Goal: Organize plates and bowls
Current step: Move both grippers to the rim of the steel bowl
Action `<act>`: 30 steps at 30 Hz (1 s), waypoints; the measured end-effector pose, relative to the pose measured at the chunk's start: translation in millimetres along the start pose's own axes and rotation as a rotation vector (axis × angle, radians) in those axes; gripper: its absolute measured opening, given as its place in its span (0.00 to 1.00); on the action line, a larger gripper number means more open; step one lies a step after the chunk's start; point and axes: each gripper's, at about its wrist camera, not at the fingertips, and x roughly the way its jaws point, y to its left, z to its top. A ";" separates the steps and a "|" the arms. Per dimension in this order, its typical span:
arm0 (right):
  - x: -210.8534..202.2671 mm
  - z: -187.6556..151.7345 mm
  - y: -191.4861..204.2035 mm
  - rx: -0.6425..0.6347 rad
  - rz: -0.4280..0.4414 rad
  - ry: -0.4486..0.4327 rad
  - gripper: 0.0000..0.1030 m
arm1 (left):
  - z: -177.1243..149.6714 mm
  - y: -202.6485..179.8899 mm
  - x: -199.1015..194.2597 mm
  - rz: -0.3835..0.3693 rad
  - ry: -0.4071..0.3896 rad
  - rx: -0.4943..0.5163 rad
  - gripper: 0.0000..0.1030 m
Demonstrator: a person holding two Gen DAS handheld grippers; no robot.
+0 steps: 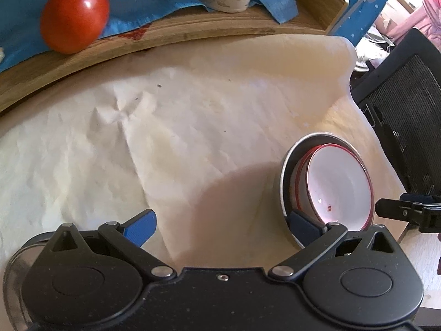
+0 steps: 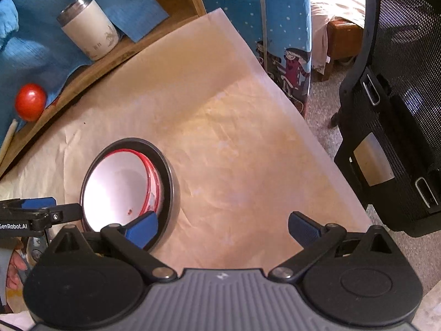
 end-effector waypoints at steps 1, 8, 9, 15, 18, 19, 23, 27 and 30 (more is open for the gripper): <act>1.0 0.0 -0.4 0.001 0.000 0.003 1.00 | 0.6 -0.7 0.9 0.000 0.000 0.004 0.99; 6.2 2.7 -2.8 -0.002 -0.005 0.011 1.00 | 3.4 -1.6 7.6 0.000 0.019 0.010 0.99; 7.5 3.0 -2.7 -0.006 -0.004 0.012 1.00 | 4.3 -1.1 8.7 -0.001 0.023 0.008 0.99; 16.1 6.5 0.5 -0.043 -0.005 0.018 1.00 | 7.6 -1.4 14.9 0.006 0.037 0.009 0.99; 19.7 8.2 1.9 -0.058 -0.006 0.016 1.00 | 8.6 -1.8 18.0 0.007 0.044 0.008 0.99; 20.7 8.8 2.4 -0.063 -0.007 0.017 1.00 | 8.7 -1.7 19.1 0.007 0.046 0.007 0.99; 25.2 11.0 4.9 -0.089 -0.018 0.013 1.00 | 9.7 -2.7 22.2 0.009 0.052 0.007 0.99; 27.8 11.7 6.2 -0.107 -0.020 -0.003 0.98 | 9.6 -5.1 25.7 0.013 0.056 0.014 0.99; 30.5 12.5 6.4 -0.116 -0.013 -0.006 0.95 | 9.8 -5.8 27.4 0.013 0.056 0.017 0.99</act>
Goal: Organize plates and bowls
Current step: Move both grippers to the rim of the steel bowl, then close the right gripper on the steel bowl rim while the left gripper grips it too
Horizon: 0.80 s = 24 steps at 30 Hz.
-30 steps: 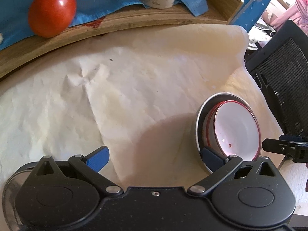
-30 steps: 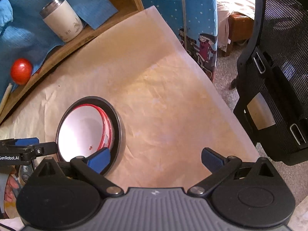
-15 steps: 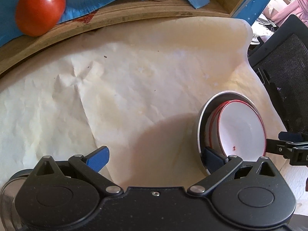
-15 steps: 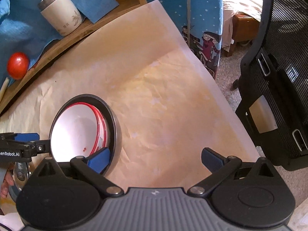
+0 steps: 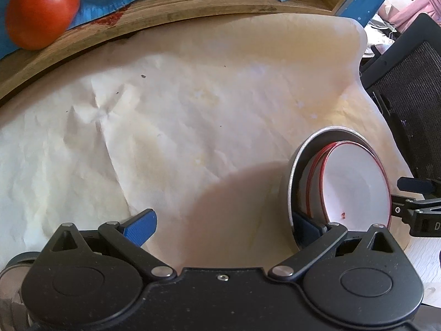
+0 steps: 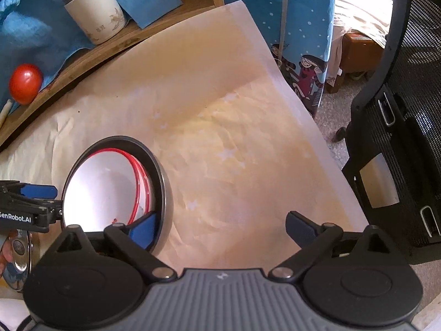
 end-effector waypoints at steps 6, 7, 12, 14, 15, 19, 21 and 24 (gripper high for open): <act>1.7 0.5 0.0 -0.002 0.019 -0.002 0.86 | -2.6 0.3 -1.6 0.001 -0.012 0.005 0.99; 1.5 0.5 0.4 -0.002 0.024 -0.003 0.84 | -3.0 0.2 -2.1 0.001 -0.014 0.005 0.99; 0.9 0.2 1.7 0.002 0.041 -0.007 0.77 | -4.0 0.3 -3.3 -0.004 -0.019 0.003 0.97; 0.4 0.2 2.3 0.004 0.050 -0.008 0.74 | -4.1 0.7 -3.8 -0.006 -0.020 0.004 0.96; 0.3 0.2 2.4 0.006 0.054 -0.008 0.73 | -4.0 0.7 -4.1 -0.007 -0.020 0.004 0.96; -0.5 -0.9 2.0 0.017 0.073 -0.008 0.66 | -3.6 1.0 -6.4 -0.018 -0.025 0.006 0.91; -0.9 -1.4 2.2 0.022 0.089 -0.010 0.61 | -3.7 1.5 -7.3 -0.026 -0.028 0.010 0.87; -1.7 -1.8 2.9 0.024 0.101 -0.012 0.56 | -3.8 2.4 -9.2 -0.039 -0.033 0.014 0.82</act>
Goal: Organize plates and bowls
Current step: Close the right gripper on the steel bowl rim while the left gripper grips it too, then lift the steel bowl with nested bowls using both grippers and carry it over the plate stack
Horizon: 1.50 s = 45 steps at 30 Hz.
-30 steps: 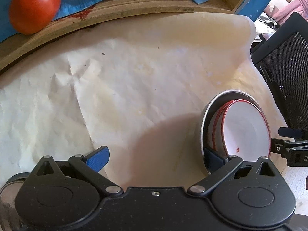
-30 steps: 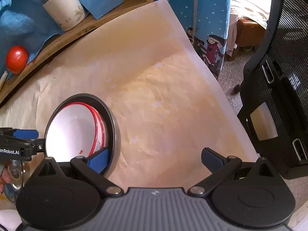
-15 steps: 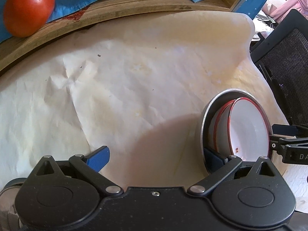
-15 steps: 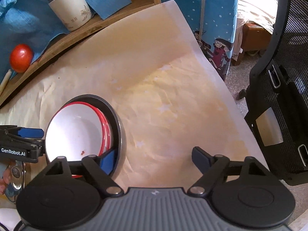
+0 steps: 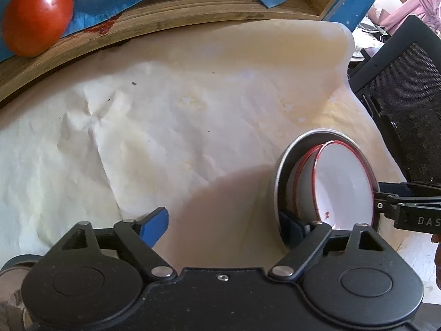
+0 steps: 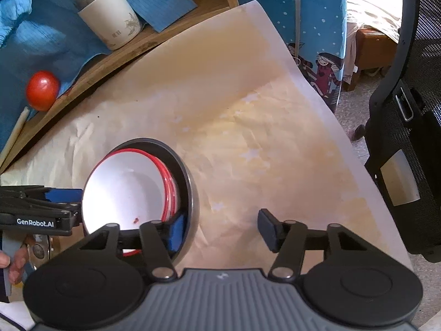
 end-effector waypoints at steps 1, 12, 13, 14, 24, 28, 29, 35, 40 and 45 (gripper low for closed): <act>-0.1 -0.2 0.5 0.000 0.003 -0.001 0.54 | -0.2 -0.6 -0.6 -0.003 -0.001 0.001 0.81; -2.1 -3.2 2.4 0.017 0.055 -0.007 0.36 | -1.9 -1.7 -3.5 -0.056 0.000 -0.038 0.62; -2.0 -3.2 1.9 0.020 0.060 -0.006 0.35 | -2.2 -1.6 -3.4 -0.058 0.000 -0.042 0.61; -2.0 -3.7 1.9 0.023 0.063 -0.007 0.33 | -2.5 -1.9 -3.7 -0.063 0.000 -0.046 0.59; -1.5 -5.8 1.3 0.053 0.094 -0.007 0.24 | -4.8 -3.9 -5.8 -0.104 -0.006 -0.081 0.38; -2.0 -7.1 2.1 0.055 0.103 -0.008 0.20 | -5.6 -7.2 -6.8 -0.125 -0.013 -0.085 0.27; -2.0 -7.6 2.5 0.057 0.106 -0.008 0.19 | -5.7 -8.2 -6.9 -0.131 -0.014 -0.087 0.24; -1.6 -8.4 1.4 0.072 0.137 -0.003 0.12 | -5.8 -13.2 -7.2 -0.148 -0.018 -0.096 0.10; -0.9 -8.8 0.7 0.078 0.142 -0.005 0.12 | -7.0 -13.9 -7.0 -0.144 -0.024 -0.115 0.10; -2.2 -11.0 2.2 0.072 0.136 -0.010 0.12 | -9.9 -13.9 -8.9 -0.136 -0.035 -0.124 0.09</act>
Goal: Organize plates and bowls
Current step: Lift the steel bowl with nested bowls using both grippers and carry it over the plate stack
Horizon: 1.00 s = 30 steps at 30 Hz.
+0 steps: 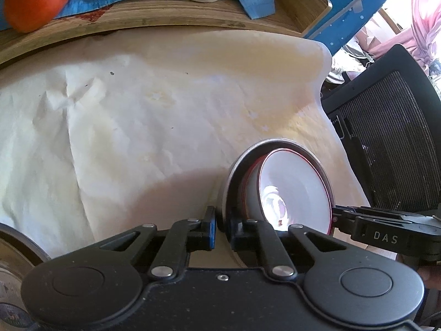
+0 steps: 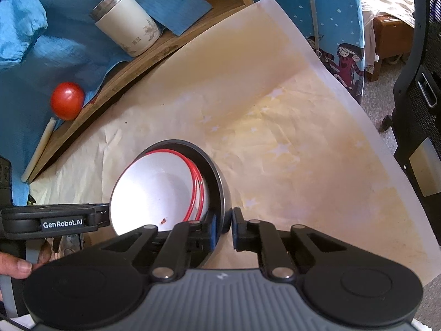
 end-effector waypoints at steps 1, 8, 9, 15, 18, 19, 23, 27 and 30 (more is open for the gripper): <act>-0.3 -0.3 0.4 -0.003 -0.002 0.000 0.12 | -0.6 -0.5 -0.1 0.001 -0.001 -0.001 0.09; -1.3 -0.6 4.7 -0.019 -0.008 0.010 0.11 | -5.2 3.7 -2.9 0.003 0.001 -0.034 0.09; -1.1 -0.6 5.7 -0.021 -0.007 0.012 0.11 | -5.8 4.5 -3.6 0.004 0.000 -0.038 0.08; 0.5 1.4 12.7 -0.026 -0.003 0.033 0.11 | -9.8 11.6 -9.9 0.007 -0.008 -0.085 0.08; 1.0 3.3 17.5 -0.028 0.001 0.043 0.11 | -12.3 17.3 -14.1 0.002 -0.017 -0.119 0.08; 1.1 4.3 19.8 -0.033 0.002 0.046 0.11 | -12.7 19.6 -15.0 0.002 -0.019 -0.128 0.08; 1.8 7.5 29.6 -0.056 0.003 0.056 0.11 | -16.4 26.6 -22.7 0.006 -0.038 -0.156 0.08; 3.2 10.1 40.7 -0.085 0.010 0.061 0.11 | -19.8 33.4 -31.2 0.013 -0.060 -0.186 0.08; 4.6 12.7 49.1 -0.105 0.018 0.067 0.11 | -22.2 38.5 -38.5 0.020 -0.077 -0.211 0.08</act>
